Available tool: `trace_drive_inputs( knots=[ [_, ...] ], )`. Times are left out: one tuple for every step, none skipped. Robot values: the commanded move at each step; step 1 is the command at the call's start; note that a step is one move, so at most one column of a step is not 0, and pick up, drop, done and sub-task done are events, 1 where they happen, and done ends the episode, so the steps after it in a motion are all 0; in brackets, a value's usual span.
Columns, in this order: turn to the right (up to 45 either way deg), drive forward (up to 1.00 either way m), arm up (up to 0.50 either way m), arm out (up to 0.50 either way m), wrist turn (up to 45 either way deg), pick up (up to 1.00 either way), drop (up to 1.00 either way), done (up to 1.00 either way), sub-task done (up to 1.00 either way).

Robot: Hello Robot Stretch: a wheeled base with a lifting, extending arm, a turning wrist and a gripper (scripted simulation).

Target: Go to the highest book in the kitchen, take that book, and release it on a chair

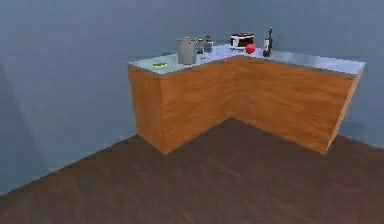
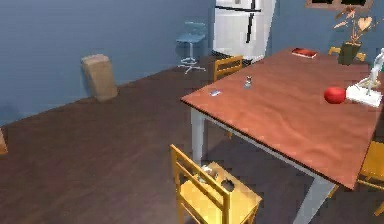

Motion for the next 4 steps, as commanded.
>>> trace_drive_inputs(
  knots=[
    [42.0,0.00,0.00,0.00,0.0,0.00,0.00,0.00,0.00],
    [0.0,0.70,0.00,0.00,0.0,0.00,0.00,0.00,0.00],
    [45.0,0.00,0.00,0.00,0.0,0.00,0.00,0.00,0.00],
    [12.0,0.00,0.00,0.00,0.0,0.00,0.00,0.00,0.00]
  ],
)
